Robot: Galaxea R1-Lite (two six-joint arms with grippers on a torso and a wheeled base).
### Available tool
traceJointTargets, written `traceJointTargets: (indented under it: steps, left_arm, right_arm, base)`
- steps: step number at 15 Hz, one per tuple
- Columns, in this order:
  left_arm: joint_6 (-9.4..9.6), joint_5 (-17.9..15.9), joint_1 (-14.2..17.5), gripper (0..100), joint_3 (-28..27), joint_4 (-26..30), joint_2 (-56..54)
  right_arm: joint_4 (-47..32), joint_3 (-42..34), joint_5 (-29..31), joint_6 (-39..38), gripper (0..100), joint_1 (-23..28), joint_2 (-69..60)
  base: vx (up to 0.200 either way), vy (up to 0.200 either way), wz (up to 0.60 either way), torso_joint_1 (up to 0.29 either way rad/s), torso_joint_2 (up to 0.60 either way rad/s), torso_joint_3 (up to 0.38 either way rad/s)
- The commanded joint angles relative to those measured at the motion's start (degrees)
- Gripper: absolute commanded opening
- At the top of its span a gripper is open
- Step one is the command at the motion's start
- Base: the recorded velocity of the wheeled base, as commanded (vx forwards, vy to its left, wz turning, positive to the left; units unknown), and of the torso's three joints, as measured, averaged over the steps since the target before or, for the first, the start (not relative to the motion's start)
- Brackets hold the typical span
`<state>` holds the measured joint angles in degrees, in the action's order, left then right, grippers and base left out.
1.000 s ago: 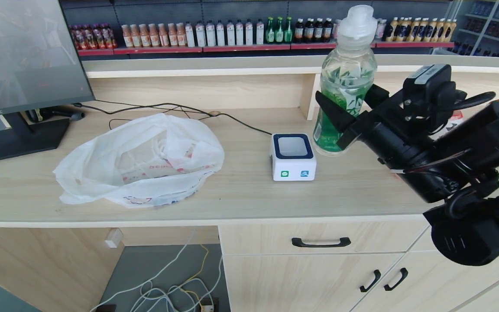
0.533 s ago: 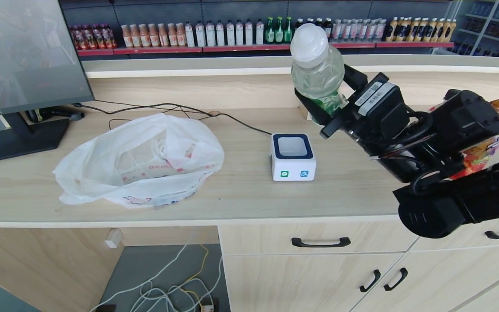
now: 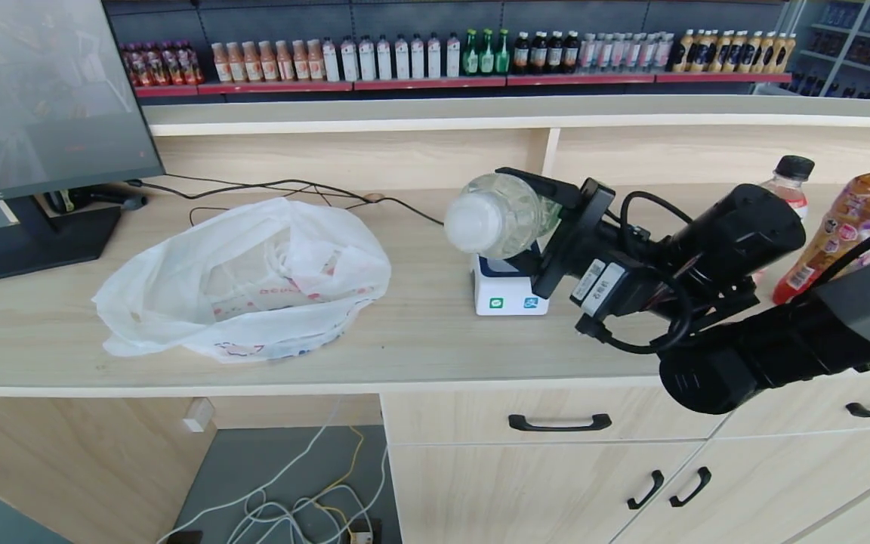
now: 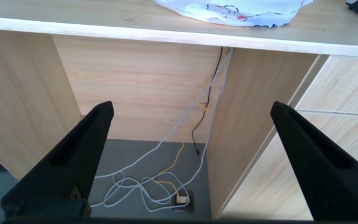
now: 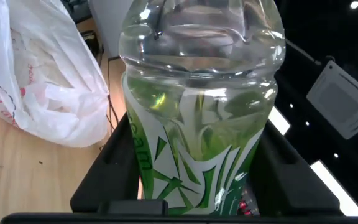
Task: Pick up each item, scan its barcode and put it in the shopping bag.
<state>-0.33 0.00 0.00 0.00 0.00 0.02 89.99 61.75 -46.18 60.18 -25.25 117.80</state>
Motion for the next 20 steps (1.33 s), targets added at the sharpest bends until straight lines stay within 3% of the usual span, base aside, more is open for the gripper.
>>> traceJointTargets:
  steps: [1, 20]
  left_arm:
    - [-0.02, 0.0, 0.0, 100, 0.0, 0.0, -0.02]
    - [-0.02, 0.0, 0.0, 100, 0.0, 0.0, -0.02]
  right_arm:
    - [0.01, 0.04, -1.81, 0.99, 0, 0.11, 2.52]
    - [0.01, 2.77, -2.87, 3.71, 0, 3.8, 7.62]
  base:
    - [0.0, 0.0, 0.0, 0.0, 0.0, 0.0]
    - [0.0, 0.0, 0.0, 0.0, 0.0, 0.0]
